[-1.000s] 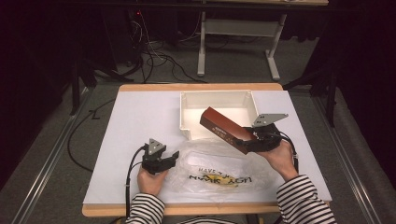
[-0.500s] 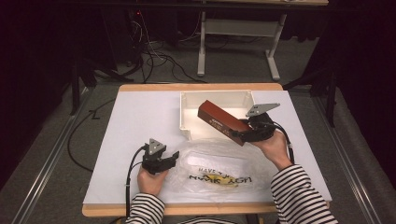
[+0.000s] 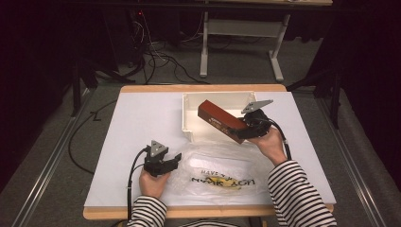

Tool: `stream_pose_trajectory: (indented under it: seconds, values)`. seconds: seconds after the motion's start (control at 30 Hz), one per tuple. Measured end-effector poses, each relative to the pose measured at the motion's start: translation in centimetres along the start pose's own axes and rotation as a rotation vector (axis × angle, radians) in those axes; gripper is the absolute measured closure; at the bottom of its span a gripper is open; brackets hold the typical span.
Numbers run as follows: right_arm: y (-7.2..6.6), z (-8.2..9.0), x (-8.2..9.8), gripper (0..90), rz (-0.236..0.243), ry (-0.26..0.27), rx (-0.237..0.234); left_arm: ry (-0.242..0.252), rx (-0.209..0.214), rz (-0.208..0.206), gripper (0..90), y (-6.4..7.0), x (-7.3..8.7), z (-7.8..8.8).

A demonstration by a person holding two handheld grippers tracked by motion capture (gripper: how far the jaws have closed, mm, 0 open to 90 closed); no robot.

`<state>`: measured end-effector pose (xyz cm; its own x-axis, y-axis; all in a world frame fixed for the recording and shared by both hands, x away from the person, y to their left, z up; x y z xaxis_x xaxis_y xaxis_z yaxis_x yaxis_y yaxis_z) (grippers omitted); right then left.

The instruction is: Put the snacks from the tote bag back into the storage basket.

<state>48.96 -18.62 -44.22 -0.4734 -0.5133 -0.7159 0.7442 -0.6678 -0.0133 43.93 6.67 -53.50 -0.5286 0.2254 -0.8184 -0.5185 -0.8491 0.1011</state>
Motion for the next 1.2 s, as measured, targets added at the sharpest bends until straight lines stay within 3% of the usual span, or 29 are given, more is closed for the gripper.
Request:
stream_pose_trajectory:
  seconds: [0.33, 0.73, 0.87, 1.2]
  values:
    - [0.3, -1.4, -0.5, 42.6, 0.009, -0.018, -0.001, -0.005, -0.001, 0.003, 38.8, 0.0, 0.0, 0.0]
    - [1.3, -3.1, -0.1, 42.4, -0.017, -0.051, 0.02, -0.006, -0.003, 0.001, 38.7, 0.0, 0.0, -0.1]
    - [1.8, -3.8, 0.3, 42.5, -0.056, -0.07, 0.026, -0.005, -0.003, 0.001, 38.7, 0.0, 0.0, -0.1]
    - [2.2, -4.8, 0.8, 42.4, -0.057, -0.093, 0.035, -0.005, -0.006, -0.002, 38.7, 0.0, 0.0, -0.1]
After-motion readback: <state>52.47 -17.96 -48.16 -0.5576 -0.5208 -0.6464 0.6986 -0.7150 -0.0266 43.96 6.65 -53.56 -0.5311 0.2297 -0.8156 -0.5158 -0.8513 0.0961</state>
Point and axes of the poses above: each handheld gripper's, and its own axes: z roughly backward along the jaws, x roughly out of its underside, y roughly to its right, the point moved 9 cm from there along -z, roughly forward along the jaws, and after that the axes turned 2 degrees about -x, right-handed, at the moved point
